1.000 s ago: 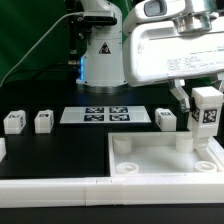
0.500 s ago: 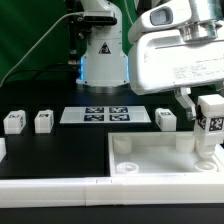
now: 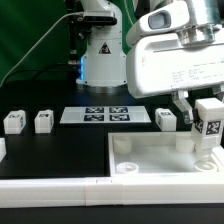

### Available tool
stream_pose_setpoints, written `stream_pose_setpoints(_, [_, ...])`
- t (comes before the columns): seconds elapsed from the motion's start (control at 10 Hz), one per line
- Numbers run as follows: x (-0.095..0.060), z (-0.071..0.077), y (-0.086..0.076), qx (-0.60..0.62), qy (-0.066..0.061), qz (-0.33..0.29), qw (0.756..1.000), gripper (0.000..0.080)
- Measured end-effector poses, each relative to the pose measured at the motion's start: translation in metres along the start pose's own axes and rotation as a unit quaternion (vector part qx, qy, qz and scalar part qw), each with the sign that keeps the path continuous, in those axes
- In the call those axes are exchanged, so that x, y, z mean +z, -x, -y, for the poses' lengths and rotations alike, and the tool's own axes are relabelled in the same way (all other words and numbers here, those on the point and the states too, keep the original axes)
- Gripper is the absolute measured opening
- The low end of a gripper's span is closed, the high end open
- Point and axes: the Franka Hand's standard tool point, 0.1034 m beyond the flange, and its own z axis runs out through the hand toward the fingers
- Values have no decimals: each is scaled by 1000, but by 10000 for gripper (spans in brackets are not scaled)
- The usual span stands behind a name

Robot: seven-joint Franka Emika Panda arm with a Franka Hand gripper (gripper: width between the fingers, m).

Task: Assemble one leg

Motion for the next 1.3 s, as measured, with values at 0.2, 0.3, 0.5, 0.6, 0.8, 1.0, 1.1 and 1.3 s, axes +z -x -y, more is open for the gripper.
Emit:
stream_pose_setpoints(0.2, [1,-2,-3,0,1,-2,1000,293])
stream_pose_setpoints(0.3, [1,-2,-4,-1,1,-2,1000,293])
stream_pose_setpoints(0.5, [4,-1,-1,0,0,0,1000,293])
stream_pose_setpoints(0.6, [7,2,1,-1,-2,2,1000,293])
stream_pose_setpoints(0.8, [11,6,0,-4,-3,-1,1000,293])
stream_pose_setpoints(1.0, [14,6,2,-3,-3,-2,1000,293])
stream_pose_setpoints(1.1, [14,5,3,-3,-1,-6,1000,293])
stream_pose_setpoints(1.3, [20,5,10,-3,0,-8,1000,293])
